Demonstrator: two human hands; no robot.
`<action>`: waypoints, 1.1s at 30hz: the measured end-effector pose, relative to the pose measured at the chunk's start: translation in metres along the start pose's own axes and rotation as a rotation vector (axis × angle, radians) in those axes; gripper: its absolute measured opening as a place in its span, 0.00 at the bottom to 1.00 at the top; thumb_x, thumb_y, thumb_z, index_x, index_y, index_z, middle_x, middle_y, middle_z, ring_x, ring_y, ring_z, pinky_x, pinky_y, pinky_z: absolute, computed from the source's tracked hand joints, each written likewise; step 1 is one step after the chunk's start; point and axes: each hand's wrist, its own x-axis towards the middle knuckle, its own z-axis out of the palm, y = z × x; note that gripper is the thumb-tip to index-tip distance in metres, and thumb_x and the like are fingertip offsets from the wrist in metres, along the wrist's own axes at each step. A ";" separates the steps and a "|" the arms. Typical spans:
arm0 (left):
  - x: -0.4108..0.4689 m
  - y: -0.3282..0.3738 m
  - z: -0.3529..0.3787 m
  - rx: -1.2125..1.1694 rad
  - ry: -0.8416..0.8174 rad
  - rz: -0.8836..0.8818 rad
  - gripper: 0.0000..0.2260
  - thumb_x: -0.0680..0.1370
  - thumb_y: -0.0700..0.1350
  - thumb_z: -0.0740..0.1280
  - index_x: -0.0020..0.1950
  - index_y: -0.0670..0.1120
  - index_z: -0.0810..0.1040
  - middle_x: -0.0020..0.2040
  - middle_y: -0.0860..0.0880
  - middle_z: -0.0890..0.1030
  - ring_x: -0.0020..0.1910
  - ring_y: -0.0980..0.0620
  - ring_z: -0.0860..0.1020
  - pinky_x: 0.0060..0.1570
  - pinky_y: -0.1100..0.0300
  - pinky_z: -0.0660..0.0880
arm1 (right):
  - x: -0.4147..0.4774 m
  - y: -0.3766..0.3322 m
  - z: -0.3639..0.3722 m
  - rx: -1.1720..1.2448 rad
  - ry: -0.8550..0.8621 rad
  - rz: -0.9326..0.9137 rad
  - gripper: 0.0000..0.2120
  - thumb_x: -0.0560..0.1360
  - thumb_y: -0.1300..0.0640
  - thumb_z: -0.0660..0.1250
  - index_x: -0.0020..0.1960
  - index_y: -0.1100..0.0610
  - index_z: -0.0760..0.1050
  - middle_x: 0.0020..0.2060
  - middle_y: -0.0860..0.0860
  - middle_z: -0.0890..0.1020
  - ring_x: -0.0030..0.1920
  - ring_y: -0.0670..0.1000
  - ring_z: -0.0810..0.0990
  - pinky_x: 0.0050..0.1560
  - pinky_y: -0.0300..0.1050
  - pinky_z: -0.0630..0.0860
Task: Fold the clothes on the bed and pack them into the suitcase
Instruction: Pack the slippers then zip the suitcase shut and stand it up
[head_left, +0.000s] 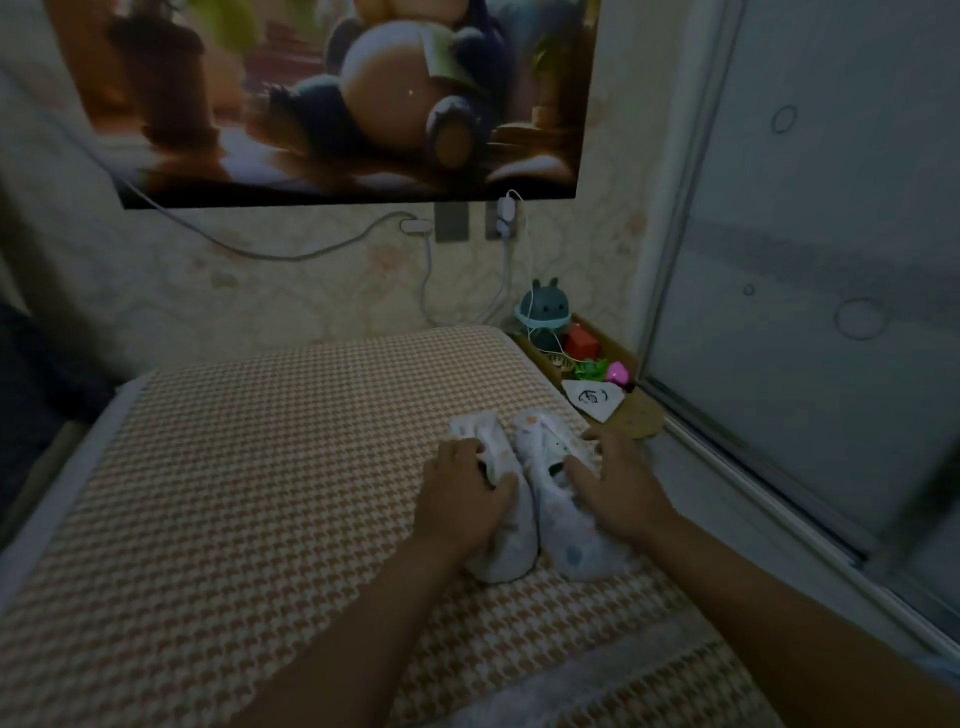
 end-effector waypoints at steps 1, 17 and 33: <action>0.004 -0.003 0.002 -0.042 -0.101 -0.077 0.26 0.75 0.65 0.62 0.64 0.49 0.68 0.63 0.54 0.68 0.60 0.49 0.70 0.57 0.56 0.72 | 0.011 0.006 0.006 0.013 -0.041 0.089 0.30 0.69 0.36 0.66 0.66 0.49 0.68 0.59 0.47 0.74 0.59 0.50 0.74 0.59 0.49 0.74; -0.021 0.011 0.038 -0.160 -0.152 -0.146 0.33 0.65 0.59 0.71 0.67 0.55 0.66 0.53 0.52 0.75 0.52 0.51 0.74 0.44 0.58 0.74 | -0.012 0.016 0.021 0.182 -0.128 0.392 0.36 0.64 0.55 0.69 0.72 0.48 0.68 0.72 0.58 0.65 0.69 0.59 0.68 0.67 0.50 0.72; -0.093 0.273 0.229 -0.254 -0.671 0.161 0.31 0.66 0.59 0.68 0.68 0.57 0.68 0.63 0.50 0.75 0.56 0.47 0.76 0.50 0.56 0.74 | -0.207 0.230 -0.219 0.373 0.383 0.779 0.37 0.68 0.66 0.68 0.74 0.48 0.64 0.68 0.54 0.70 0.56 0.59 0.77 0.32 0.41 0.76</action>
